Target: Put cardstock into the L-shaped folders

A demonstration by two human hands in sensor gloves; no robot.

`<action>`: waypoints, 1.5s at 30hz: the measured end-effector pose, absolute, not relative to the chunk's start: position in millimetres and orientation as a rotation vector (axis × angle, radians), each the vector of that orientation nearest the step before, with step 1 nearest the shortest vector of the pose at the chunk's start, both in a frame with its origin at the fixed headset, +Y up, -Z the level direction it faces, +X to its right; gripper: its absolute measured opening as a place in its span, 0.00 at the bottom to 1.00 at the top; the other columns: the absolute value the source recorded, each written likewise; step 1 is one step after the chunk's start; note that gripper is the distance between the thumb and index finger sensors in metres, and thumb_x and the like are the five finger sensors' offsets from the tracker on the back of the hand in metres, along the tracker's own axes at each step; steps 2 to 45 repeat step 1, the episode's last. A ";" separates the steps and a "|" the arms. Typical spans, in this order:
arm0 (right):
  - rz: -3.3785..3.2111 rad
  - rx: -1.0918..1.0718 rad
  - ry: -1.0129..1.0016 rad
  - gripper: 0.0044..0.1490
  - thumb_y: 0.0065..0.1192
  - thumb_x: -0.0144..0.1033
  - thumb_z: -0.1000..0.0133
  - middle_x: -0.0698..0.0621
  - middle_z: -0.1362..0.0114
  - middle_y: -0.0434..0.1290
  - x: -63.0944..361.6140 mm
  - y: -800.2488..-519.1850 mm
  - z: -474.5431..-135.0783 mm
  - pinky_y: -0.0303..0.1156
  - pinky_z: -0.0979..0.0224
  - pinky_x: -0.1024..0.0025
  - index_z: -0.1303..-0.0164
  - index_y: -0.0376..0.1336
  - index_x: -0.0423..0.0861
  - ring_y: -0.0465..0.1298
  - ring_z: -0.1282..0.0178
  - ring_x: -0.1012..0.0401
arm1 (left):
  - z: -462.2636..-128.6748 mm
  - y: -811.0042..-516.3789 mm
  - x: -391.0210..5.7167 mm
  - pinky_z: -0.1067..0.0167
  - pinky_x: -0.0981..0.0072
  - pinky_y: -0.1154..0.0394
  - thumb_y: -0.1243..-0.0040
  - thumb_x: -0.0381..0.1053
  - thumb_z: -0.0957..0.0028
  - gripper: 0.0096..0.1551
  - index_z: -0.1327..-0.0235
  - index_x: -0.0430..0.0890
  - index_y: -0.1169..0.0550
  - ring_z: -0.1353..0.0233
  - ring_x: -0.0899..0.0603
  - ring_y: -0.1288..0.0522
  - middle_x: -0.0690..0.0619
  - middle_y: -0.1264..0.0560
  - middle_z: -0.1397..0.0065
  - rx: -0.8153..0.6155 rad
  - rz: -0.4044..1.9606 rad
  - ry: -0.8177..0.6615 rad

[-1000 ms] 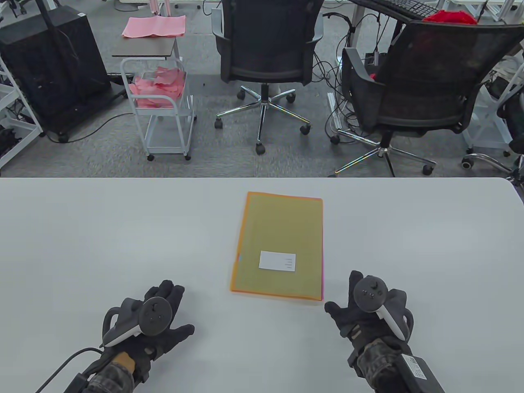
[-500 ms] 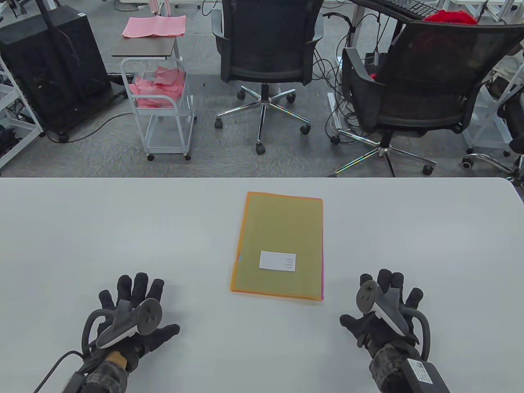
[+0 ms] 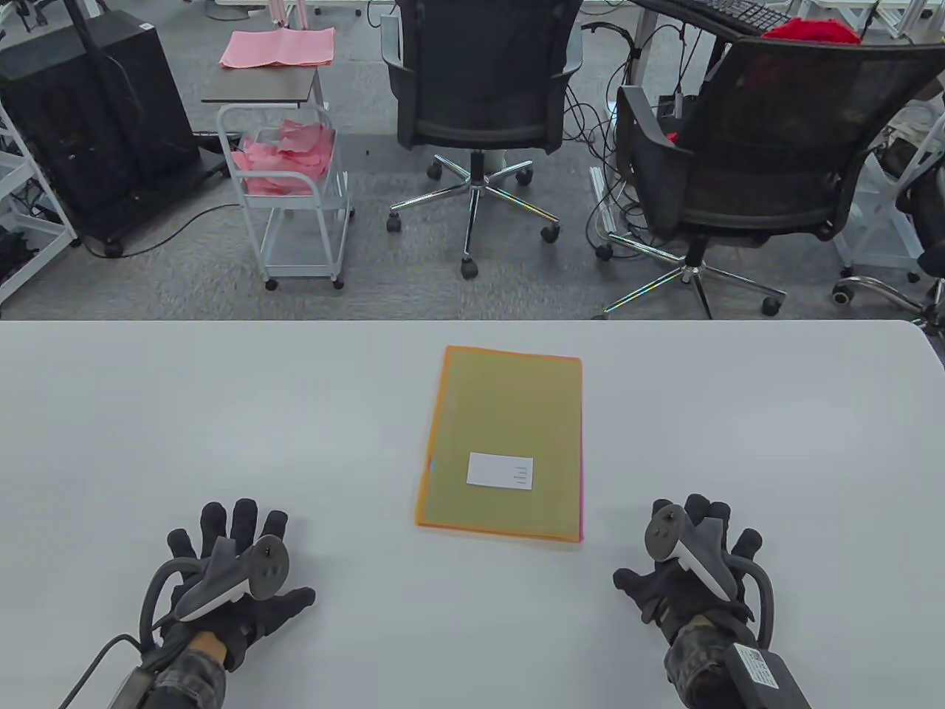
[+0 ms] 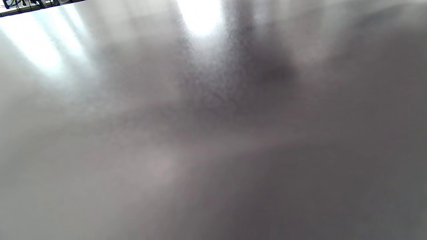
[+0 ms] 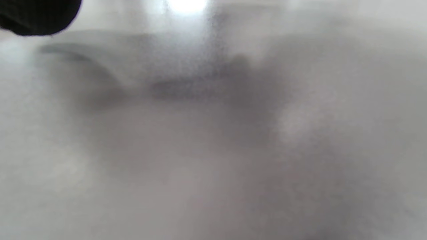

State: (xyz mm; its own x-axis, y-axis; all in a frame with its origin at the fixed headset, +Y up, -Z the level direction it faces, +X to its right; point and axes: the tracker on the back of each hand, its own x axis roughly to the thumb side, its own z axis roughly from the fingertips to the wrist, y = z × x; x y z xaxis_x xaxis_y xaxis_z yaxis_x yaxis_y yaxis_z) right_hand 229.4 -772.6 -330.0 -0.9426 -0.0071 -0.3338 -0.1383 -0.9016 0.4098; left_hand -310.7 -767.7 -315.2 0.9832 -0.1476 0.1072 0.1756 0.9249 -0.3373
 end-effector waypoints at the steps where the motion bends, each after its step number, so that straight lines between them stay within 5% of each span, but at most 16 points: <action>1: 2.955 -0.510 0.672 0.68 0.53 0.80 0.63 0.54 0.26 0.11 229.4 -772.6 -329.9 0.16 0.24 0.35 0.41 0.15 0.66 0.14 0.24 0.53 | -315.2 -767.9 -310.7 0.39 0.13 0.64 0.62 0.90 0.57 0.65 0.23 0.55 0.69 0.19 0.20 0.68 0.40 0.72 0.17 -0.358 -0.159 -0.078; 45: 2.955 -0.510 0.672 0.68 0.53 0.80 0.63 0.54 0.26 0.11 229.4 -772.6 -329.9 0.16 0.24 0.35 0.41 0.15 0.66 0.14 0.24 0.53 | -315.2 -767.9 -310.7 0.39 0.13 0.64 0.62 0.90 0.57 0.65 0.23 0.55 0.69 0.19 0.20 0.68 0.40 0.72 0.17 -0.358 -0.159 -0.078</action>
